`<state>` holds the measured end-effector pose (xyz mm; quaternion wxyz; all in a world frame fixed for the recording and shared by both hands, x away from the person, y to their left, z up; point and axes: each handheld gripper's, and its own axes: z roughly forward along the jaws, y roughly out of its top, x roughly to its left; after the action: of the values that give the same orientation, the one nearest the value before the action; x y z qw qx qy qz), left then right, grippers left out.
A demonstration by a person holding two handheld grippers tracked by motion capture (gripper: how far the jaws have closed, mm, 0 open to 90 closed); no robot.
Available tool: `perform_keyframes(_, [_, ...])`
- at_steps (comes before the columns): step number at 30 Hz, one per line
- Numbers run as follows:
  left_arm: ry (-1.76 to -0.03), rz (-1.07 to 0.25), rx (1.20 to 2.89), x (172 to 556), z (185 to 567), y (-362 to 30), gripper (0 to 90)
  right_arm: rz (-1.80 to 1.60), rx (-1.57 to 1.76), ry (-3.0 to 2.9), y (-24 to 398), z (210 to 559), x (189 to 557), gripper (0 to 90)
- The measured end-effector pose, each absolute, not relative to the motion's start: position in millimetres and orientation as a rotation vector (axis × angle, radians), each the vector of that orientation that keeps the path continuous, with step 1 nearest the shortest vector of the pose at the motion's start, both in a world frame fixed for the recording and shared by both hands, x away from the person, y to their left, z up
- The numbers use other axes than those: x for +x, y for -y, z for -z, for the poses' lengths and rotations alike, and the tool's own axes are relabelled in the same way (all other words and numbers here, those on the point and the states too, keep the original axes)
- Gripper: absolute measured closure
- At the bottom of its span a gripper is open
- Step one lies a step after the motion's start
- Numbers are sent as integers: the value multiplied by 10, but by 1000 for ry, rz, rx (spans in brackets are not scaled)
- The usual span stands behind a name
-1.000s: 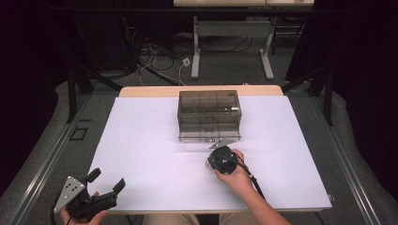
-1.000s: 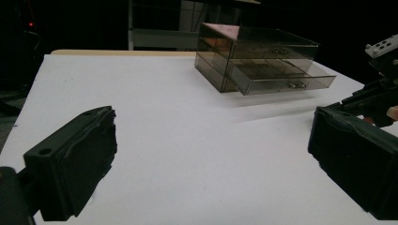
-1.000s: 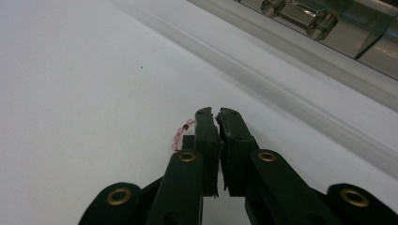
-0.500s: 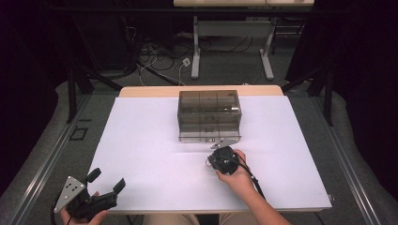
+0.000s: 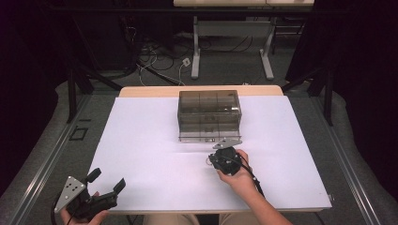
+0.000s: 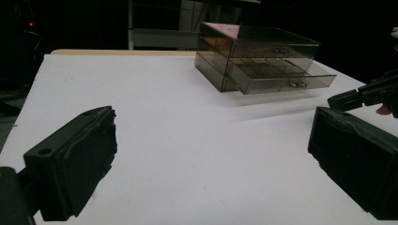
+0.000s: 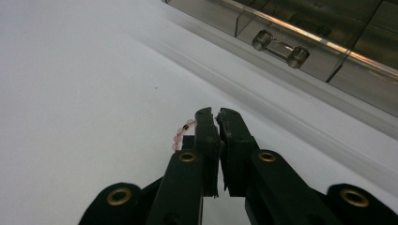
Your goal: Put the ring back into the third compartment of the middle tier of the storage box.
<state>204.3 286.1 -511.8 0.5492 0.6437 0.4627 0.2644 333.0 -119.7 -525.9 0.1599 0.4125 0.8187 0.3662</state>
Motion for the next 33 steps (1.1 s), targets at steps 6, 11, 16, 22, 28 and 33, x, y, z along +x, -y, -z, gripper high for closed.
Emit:
perform_keyframes(6, [-1097,-625,1526,2044,5120,-2858,19,-1050,1170,-2348,1243,5198,3324,869])
perform_keyframes(11, [-1097,-625,1525,2045,5122,-2855,19,-1074,1189,-2373,1281,5137,3329,869])
perform_keyframes(16, [-1098,-624,1526,2044,5122,-2858,19,-1076,1181,-2400,1321,5055,3345,869])
perform_keyframes(22, [-1097,-624,1525,2045,5123,-2856,19,-1108,1166,-2404,1325,4958,3347,869])
perform_keyframes(28, [-1099,-622,1524,2046,5125,-2854,19,-1061,1122,-2437,1300,4843,3330,869])
perform_keyframes(33, [-1099,-622,1525,2045,5124,-2855,19,-1047,1098,-2453,1298,4754,3333,869])
